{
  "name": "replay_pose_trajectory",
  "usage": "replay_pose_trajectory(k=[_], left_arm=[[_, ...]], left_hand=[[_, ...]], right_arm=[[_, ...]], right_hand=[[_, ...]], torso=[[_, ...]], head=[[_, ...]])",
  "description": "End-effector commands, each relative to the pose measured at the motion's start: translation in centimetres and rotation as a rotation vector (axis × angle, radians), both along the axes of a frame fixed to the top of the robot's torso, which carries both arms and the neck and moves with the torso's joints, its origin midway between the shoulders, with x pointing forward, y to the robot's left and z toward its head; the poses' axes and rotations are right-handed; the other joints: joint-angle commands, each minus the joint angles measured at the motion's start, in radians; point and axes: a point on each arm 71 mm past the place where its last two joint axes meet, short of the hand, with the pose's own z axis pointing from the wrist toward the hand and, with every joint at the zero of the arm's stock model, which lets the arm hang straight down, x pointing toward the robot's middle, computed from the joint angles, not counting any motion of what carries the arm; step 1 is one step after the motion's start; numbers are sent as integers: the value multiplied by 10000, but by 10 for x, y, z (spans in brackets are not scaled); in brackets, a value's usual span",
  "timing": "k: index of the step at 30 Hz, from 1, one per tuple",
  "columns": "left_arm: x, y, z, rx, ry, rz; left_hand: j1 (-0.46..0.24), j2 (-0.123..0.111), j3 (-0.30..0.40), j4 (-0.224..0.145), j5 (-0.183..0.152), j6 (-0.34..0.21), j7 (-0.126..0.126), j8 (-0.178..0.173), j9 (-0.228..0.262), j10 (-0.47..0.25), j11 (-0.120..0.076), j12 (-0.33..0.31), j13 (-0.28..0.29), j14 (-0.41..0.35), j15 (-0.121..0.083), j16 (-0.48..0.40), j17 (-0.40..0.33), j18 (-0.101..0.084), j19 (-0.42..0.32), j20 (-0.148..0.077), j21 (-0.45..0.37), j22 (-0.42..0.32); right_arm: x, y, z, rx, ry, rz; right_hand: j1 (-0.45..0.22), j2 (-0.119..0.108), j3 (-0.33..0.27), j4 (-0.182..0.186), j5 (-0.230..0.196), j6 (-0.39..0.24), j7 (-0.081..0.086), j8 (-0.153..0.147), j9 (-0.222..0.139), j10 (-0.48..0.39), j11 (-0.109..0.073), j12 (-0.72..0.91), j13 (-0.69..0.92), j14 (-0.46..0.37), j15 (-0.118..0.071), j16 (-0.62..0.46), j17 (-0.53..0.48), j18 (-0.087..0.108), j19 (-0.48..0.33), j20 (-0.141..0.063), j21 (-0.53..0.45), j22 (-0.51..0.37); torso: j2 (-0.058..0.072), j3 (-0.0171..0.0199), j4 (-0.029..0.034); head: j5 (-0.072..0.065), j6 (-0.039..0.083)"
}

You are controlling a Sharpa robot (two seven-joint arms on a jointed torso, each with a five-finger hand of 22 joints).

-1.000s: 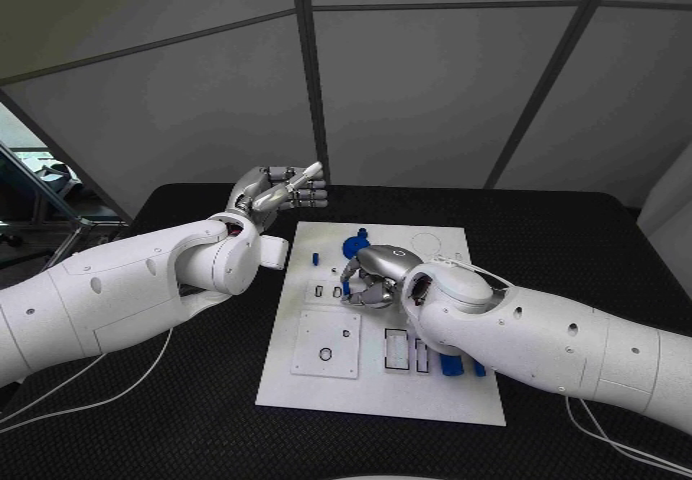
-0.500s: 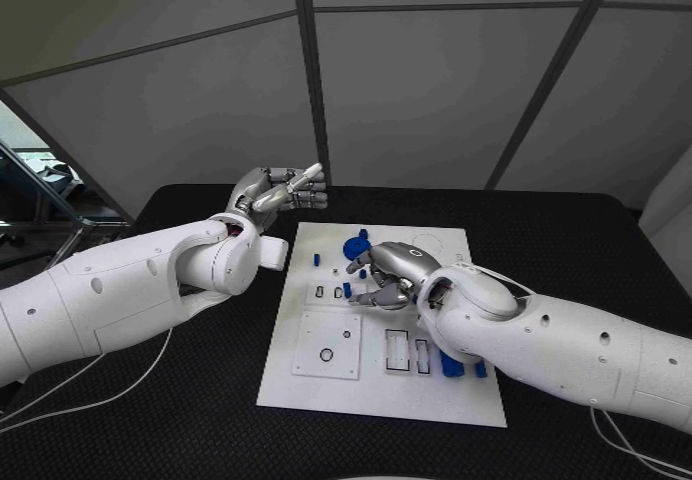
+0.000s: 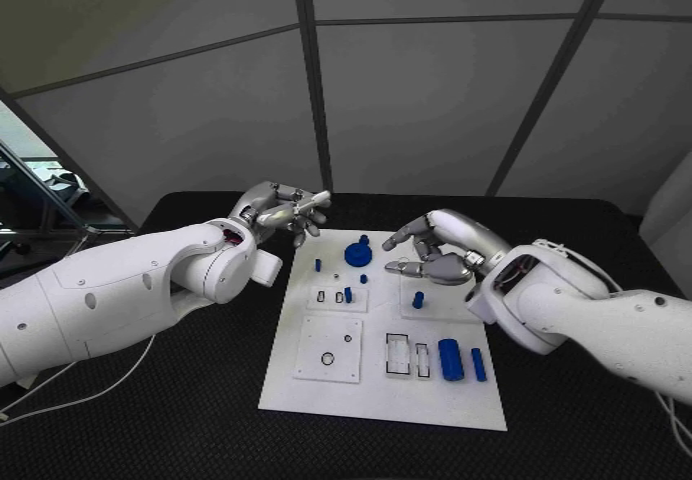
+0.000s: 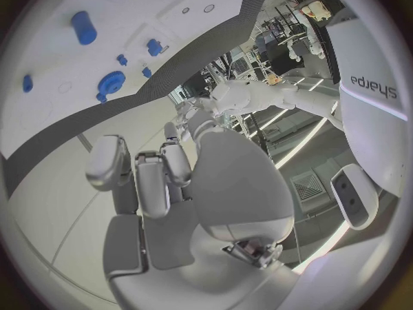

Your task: Assemble the parts on the task board

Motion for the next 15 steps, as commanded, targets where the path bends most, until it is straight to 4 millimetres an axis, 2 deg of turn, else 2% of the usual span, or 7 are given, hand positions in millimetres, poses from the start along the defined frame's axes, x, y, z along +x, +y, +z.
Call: replay_pose_trajectory(k=[1,3,5,6,8,11,15], left_arm=[[-5,-9,-11,3036,1435,-1233],[-4,-11,-13,3845,1947,-1410],[-4,-12,-15,4898,2478,-1590],[-3,-13,-16,5431,2622,-1634],[-1,-17,-16,6322,2822,-1728],[2,-24,-18,7313,3083,-1881],[7,-36,-21,8337,3292,-2047]], left_hand=[[-350,-46,-176,261,47,167,-130,252,202,279,-142,969,899,-23,-110,-64,271,-1041,469,-99,1367,1840],[-766,-74,-388,586,54,291,-241,550,413,434,-228,2619,2434,-37,-142,-106,433,-1141,594,-138,1911,2603],[-550,-16,-625,751,-92,-138,-230,1257,985,-810,-381,5441,5260,-59,-143,-249,875,-1163,289,-100,2323,3004],[-1127,92,-859,1123,-3,-169,-239,1428,1108,-872,-197,5995,5819,-54,-123,-282,955,-1155,283,-114,2405,3119],[-1317,176,-1088,1067,0,-274,-328,1881,1456,-618,-218,7604,7432,-34,-135,-368,1133,-1188,381,-120,2623,3471],[-1568,186,-1485,984,-28,-522,-411,2750,2212,-477,-310,9073,8907,0,-206,-527,1419,-1233,424,-125,2783,3726],[-1529,224,-1648,1149,-30,-810,-432,3458,2920,-406,-343,9605,9482,36,-211,-666,1632,-1246,463,-133,2851,3872]], right_arm=[[3,-16,11,824,967,23],[6,-28,16,848,990,-269],[10,-39,19,840,1015,-560],[12,-43,20,831,1021,-699],[15,-50,21,802,1043,-908],[19,-55,21,771,1073,-1103],[23,-57,21,713,1064,-1257]], right_hand=[[12,76,-67,-40,-23,77,-2,-79,-33,-5,-22,-63,-48,387,-70,-65,158,86,-107,-5,-90,-106],[3,68,-89,-38,-17,66,1,-104,-44,-4,-22,-78,-60,391,-72,-78,151,89,-112,-9,-115,-131],[-5,59,-111,-37,-10,51,4,-128,-56,11,-21,-75,-55,396,-72,-90,145,87,-102,-13,-125,-136],[-9,57,-121,-36,-5,45,4,-138,-61,55,-21,-24,-2,405,-73,-78,171,83,-86,-14,-118,-118],[-15,54,-145,-35,36,37,4,-160,-72,133,-22,59,79,424,-74,-62,212,74,-48,-17,-106,-87],[12,63,-163,-52,159,19,6,-202,-91,146,-23,54,75,436,-78,-79,206,72,-25,-23,-123,-94],[23,59,-178,-60,203,-16,15,-240,-108,164,-17,69,93,465,-76,-34,293,60,21,-24,-101,-48]], torso=[[-177,94,-26],[-220,116,-33],[-280,145,-42],[-303,156,-50],[-354,184,-55],[-406,204,-22],[-449,219,-1]], head=[[47,-77],[47,-96],[67,-130],[74,-146],[59,-167],[10,-193],[0,-236]])
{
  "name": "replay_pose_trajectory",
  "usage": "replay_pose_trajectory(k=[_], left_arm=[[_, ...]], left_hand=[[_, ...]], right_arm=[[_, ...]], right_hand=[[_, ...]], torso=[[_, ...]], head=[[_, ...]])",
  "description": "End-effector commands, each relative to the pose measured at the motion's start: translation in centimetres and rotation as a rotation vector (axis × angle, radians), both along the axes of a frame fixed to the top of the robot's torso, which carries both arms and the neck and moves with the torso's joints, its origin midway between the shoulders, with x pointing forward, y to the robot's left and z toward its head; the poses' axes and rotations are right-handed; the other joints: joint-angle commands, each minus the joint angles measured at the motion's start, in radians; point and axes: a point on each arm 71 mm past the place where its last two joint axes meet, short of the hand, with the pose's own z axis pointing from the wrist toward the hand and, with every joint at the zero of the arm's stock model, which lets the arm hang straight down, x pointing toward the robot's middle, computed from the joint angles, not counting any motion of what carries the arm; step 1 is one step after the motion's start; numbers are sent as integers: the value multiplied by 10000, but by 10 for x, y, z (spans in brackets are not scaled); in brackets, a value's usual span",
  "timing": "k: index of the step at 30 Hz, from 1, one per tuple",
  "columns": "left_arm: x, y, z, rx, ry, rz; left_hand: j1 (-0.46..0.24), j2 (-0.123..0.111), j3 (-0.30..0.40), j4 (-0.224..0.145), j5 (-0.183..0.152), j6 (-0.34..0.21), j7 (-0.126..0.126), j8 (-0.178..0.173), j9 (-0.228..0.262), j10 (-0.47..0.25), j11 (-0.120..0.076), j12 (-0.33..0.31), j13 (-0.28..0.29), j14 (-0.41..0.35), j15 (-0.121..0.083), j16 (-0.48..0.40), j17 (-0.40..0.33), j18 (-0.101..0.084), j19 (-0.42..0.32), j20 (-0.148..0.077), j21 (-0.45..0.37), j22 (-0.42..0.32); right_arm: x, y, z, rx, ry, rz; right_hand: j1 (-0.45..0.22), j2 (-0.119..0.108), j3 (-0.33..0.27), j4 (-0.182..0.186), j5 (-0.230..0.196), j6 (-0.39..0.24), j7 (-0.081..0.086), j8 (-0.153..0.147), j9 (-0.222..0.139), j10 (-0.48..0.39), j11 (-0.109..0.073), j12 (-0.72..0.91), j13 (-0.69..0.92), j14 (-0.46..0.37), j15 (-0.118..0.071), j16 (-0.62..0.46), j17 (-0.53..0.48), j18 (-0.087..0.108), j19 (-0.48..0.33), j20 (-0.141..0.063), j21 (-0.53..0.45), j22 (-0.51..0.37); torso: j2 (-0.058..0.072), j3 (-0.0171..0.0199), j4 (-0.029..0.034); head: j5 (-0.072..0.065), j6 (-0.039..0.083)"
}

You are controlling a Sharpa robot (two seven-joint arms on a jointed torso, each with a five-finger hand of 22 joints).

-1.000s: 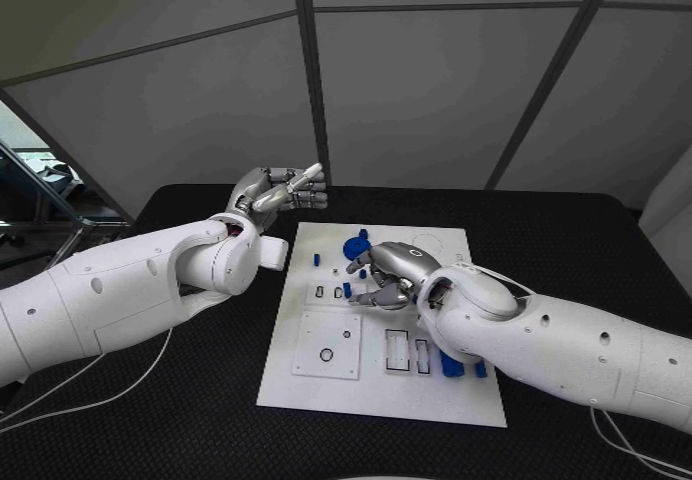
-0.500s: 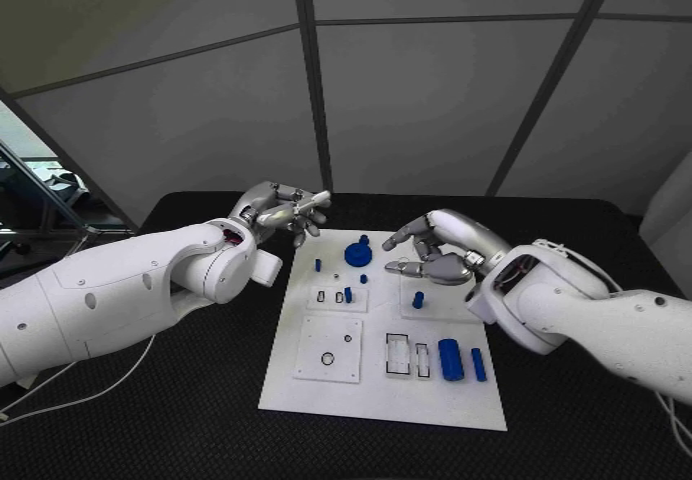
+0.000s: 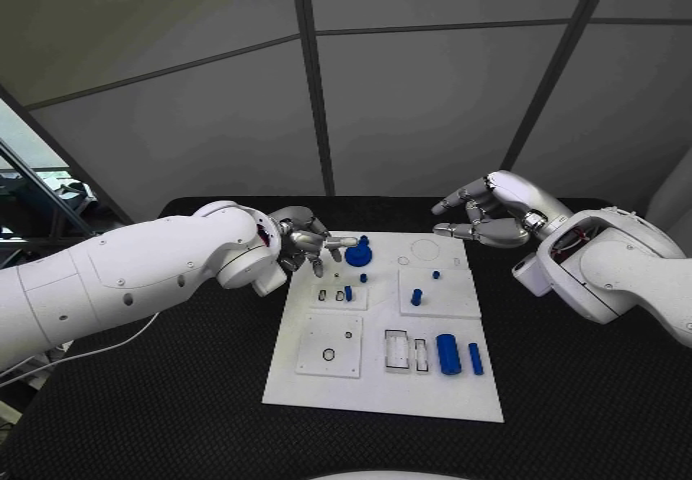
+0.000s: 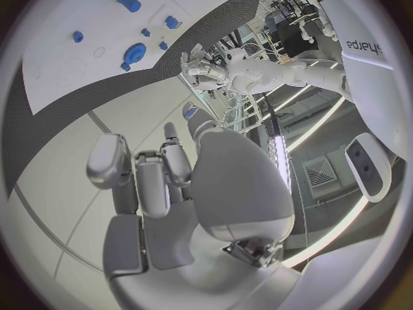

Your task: Assemble the parts on the task board

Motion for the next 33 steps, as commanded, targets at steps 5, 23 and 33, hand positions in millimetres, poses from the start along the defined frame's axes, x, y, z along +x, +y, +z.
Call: replay_pose_trajectory(k=[5,23,33], left_arm=[[6,-14,-11,2867,693,-581],[11,-37,-22,3835,1333,-1423],[12,-44,-27,4059,1574,-1705]], left_hand=[[123,81,-148,-24,-34,-486,-20,693,782,24,-5,331,344,70,-46,-204,245,24,175,12,149,264],[306,174,-143,-85,-8,-778,-23,1034,1243,112,-8,576,604,109,-47,-341,422,-45,378,13,334,641],[335,198,-124,-71,-7,-796,-27,1094,1316,187,-11,704,747,115,-47,-363,449,-66,436,13,385,745]], right_arm=[[5,2,0,-10,215,-80],[8,7,-2,-207,180,-196],[8,8,-2,-248,167,-206]], right_hand=[[11,55,-89,-2,113,-32,22,-83,-28,92,7,52,46,494,-75,64,382,50,101,11,-2,74],[-5,66,-152,31,459,-54,33,-155,-58,69,15,11,15,504,-66,25,350,56,121,15,-49,29],[-14,80,-164,53,598,-59,38,-178,-67,60,19,-3,6,506,-64,14,348,57,127,16,-66,18]], torso=[[-88,20,42],[-45,-3,30],[-43,-11,23]], head=[[25,-64],[54,-205],[61,-284]])
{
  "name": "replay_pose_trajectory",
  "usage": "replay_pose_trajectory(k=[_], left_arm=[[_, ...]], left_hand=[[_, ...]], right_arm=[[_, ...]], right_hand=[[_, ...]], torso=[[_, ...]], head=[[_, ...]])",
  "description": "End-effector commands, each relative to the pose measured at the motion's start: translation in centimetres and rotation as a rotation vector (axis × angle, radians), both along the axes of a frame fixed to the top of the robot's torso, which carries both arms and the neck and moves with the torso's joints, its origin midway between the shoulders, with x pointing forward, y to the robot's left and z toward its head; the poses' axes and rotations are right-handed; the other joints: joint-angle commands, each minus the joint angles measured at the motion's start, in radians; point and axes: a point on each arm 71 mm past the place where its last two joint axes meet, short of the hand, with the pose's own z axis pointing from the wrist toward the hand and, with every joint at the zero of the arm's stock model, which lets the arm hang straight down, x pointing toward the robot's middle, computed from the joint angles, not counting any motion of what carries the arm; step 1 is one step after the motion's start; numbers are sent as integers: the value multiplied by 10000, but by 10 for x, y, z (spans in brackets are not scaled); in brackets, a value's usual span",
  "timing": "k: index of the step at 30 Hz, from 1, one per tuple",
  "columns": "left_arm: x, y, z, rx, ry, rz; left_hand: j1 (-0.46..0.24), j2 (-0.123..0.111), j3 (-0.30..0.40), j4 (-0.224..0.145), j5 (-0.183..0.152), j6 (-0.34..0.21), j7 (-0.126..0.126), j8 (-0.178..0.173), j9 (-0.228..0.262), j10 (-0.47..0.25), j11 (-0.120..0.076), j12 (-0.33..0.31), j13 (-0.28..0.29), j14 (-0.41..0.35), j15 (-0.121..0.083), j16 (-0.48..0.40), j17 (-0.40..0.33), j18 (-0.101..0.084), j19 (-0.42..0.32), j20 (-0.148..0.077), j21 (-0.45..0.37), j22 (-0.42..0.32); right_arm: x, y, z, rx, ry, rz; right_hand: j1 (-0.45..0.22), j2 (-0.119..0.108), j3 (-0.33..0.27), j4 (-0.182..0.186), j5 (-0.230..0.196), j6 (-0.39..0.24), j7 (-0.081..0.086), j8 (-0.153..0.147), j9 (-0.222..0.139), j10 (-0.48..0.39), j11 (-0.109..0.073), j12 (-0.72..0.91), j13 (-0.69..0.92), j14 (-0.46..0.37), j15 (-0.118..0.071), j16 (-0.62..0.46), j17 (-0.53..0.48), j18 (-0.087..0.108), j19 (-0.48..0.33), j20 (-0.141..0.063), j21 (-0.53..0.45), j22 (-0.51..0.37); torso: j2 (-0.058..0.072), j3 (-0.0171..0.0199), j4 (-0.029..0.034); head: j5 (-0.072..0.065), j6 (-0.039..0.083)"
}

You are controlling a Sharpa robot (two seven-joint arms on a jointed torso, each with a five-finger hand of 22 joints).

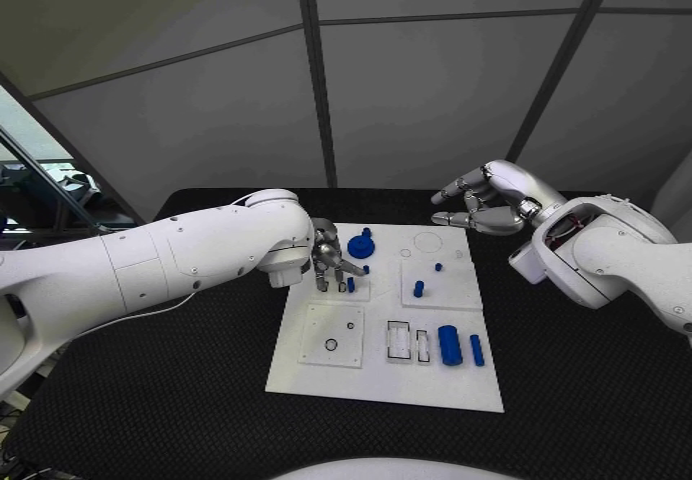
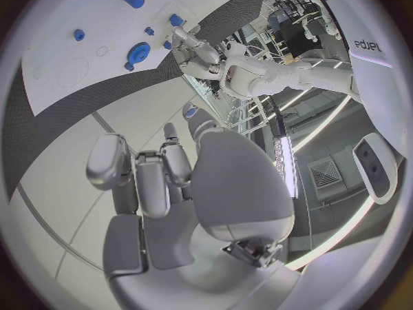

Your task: Assemble the parts on the task board

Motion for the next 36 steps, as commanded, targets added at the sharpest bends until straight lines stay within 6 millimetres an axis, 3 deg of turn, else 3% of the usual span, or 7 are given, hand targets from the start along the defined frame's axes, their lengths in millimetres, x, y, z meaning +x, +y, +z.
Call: replay_pose_trajectory(k=[1,20,24,33,36], left_arm=[[0,-2,-1,338,255,-273],[-1,-10,-4,319,313,-497],[-1,-11,-4,295,299,-512],[-1,-12,-3,182,290,-563],[-2,-14,-3,113,352,-608]], left_hand=[[117,-19,28,-56,-12,-75,27,64,38,80,26,56,28,61,7,-56,22,-62,77,10,47,29],[365,123,183,-104,1,-199,21,222,274,71,19,102,69,84,5,-137,119,-61,73,10,52,50],[531,232,314,-150,3,-253,16,284,378,63,15,110,78,96,2,-177,167,-60,67,8,51,56],[1394,713,1118,-552,11,-417,-52,380,608,40,-47,104,87,128,-35,-289,295,-57,53,-21,44,78],[1538,734,1334,-626,16,-454,-65,386,656,32,-56,96,87,135,-39,-323,332,-59,51,-29,43,89]], right_arm=[[0,2,2,-66,-64,43],[1,3,1,-86,-34,21],[2,3,1,-92,-26,16],[3,3,0,-114,14,-15],[3,3,0,-130,34,-14]], right_hand=[[-13,81,-69,12,67,-57,40,-41,-13,60,18,-4,-19,507,-65,11,351,58,50,17,-66,-10],[-21,95,-74,33,168,-55,41,-53,-18,58,20,-7,-18,509,-64,5,351,59,55,18,-76,-16],[-18,99,-73,37,211,-54,42,-59,-20,48,19,-21,-31,509,-64,1,349,60,52,18,-84,-24],[-2,103,-69,38,292,-56,44,-71,-24,64,19,4,-3,519,-65,20,389,57,68,18,-81,-11],[-2,104,-69,39,289,-56,44,-71,-24,59,19,-2,-9,517,-65,14,380,58,66,18,-84,-15]], torso=[[-1,-5,-13],[3,-14,3],[5,-15,5],[4,-19,-2],[4,-20,3]], head=[[-1,-39],[2,-124],[-5,-137],[1,-184],[-4,-186]])
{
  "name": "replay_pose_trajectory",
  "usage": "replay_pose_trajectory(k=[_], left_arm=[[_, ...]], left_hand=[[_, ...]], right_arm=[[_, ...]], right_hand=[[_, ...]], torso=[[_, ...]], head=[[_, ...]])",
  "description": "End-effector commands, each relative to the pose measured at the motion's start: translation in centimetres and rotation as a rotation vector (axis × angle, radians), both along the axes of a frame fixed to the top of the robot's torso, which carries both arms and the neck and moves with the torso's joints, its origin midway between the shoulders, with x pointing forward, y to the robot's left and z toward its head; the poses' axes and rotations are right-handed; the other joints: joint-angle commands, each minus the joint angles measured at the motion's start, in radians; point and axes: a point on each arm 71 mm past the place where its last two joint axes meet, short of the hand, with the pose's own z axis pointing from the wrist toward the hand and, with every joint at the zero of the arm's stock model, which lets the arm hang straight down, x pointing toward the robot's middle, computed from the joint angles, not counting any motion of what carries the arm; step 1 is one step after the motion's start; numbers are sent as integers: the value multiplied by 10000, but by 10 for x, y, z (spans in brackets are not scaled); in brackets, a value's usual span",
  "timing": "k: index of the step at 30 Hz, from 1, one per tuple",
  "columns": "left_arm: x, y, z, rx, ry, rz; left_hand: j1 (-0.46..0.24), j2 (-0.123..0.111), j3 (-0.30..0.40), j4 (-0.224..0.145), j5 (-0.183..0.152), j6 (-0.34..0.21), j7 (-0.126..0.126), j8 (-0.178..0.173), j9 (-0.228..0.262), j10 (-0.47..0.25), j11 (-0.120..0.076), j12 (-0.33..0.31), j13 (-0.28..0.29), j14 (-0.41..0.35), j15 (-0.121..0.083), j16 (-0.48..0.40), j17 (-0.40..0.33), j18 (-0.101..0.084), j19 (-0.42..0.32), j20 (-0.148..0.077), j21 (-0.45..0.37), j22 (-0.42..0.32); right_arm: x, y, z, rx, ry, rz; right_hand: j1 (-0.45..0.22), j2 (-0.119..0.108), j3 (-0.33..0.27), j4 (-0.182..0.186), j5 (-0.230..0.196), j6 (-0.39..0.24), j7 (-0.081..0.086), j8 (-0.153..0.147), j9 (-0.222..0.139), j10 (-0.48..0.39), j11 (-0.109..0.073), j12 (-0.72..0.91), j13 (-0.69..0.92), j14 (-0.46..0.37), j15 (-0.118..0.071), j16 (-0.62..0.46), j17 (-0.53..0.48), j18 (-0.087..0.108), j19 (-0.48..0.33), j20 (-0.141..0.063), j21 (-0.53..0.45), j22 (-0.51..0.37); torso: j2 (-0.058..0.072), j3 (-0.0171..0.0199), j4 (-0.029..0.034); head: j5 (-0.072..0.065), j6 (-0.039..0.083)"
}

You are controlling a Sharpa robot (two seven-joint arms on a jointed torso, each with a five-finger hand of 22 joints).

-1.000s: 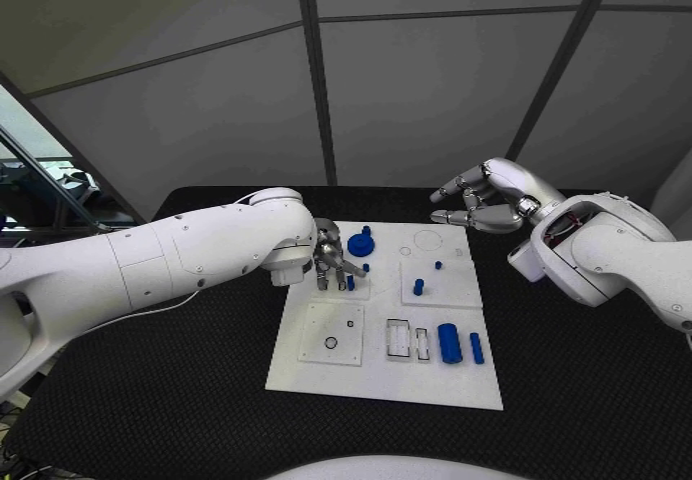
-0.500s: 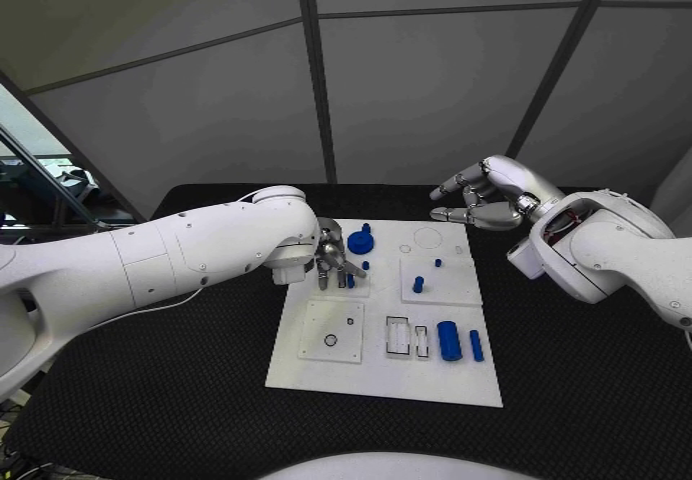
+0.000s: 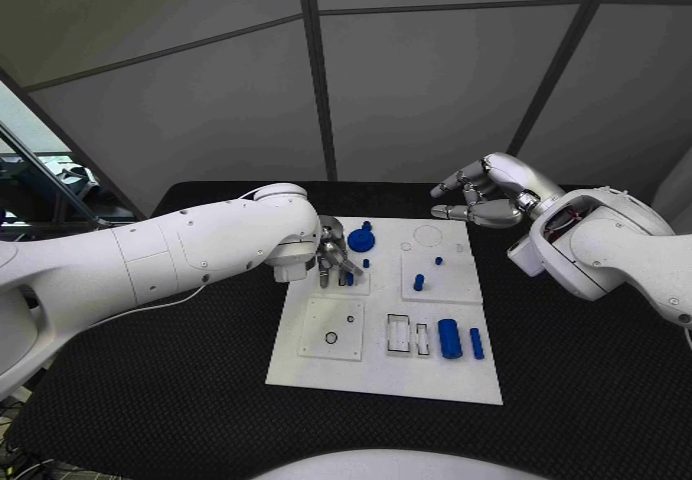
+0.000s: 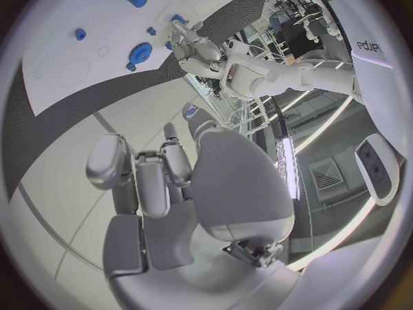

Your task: Assemble the parts on the task board

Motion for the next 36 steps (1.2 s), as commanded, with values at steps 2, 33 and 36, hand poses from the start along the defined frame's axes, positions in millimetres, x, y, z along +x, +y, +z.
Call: replay_pose_trajectory(k=[2,33,36], left_arm=[[-1,-3,1,-114,81,-177],[-6,11,11,-1431,-1011,777],[-8,14,13,-1505,-1245,878]], left_hand=[[215,57,278,-74,16,-118,0,40,56,1,-106,14,-17,106,-10,-78,46,-57,49,-35,42,64],[-1484,-2551,8943,-1539,11,-518,15,593,1279,109,-133,-141,-88,277,-30,-581,494,-83,122,-50,65,330],[-1534,-2571,9023,-1615,11,-521,12,612,1311,121,-137,-135,-83,281,-32,-589,504,-90,144,-52,81,364]], right_arm=[[0,1,1,-51,-5,66],[4,-3,-1,-156,71,4],[4,-5,-1,-167,71,-25]], right_hand=[[-2,104,-45,14,57,-54,45,-35,-9,60,19,-2,3,518,-66,13,381,59,66,17,-46,9],[0,111,-45,25,75,-79,55,-57,-17,-9,27,-87,-77,495,-62,-52,285,81,0,19,-120,-100],[0,111,-45,25,75,-79,55,-57,-17,-9,27,-87,-77,495,-62,-52,285,81,0,19,-120,-100]], torso=[[1,-2,1],[-32,-20,78],[-25,-23,89]], head=[[-6,-2],[-80,-58],[-75,-70]])
